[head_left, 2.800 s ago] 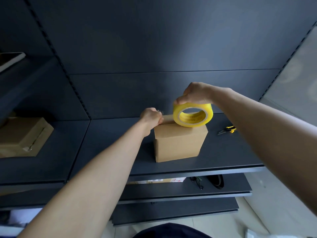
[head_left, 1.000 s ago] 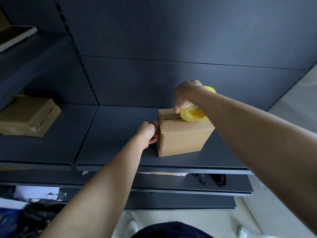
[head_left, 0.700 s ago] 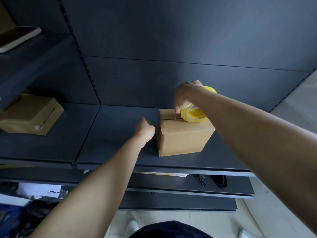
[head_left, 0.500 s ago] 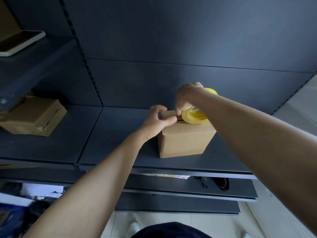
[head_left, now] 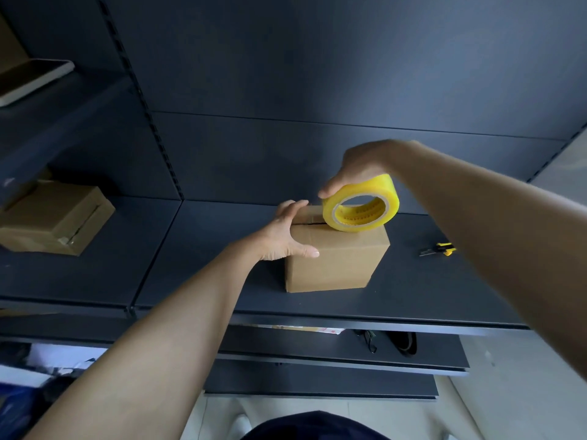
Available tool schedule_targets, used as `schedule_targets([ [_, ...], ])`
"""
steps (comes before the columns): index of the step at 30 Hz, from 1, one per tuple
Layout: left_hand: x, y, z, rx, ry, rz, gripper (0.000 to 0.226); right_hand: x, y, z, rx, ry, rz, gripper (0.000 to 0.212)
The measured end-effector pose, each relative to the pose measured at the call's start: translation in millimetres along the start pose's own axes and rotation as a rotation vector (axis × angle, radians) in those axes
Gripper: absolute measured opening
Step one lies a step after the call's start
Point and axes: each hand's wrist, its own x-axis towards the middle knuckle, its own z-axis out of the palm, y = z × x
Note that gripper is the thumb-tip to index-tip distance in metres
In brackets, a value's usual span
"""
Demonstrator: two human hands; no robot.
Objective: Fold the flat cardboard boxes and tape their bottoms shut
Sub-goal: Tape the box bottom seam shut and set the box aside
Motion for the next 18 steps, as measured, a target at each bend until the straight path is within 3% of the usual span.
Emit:
schedule_targets([
  [7, 7.7, 2.3, -2.5, 0.034, -0.074, -0.023, 0.111, 0.1, 17.7, 2.2, 0.007, 0.046, 0.015, 0.066],
  [18, 12.5, -0.9, -6.3, 0.033, -0.099, -0.034, 0.114, -1.0, 37.6, -0.6, -0.068, -0.020, 0.061, 0.066],
])
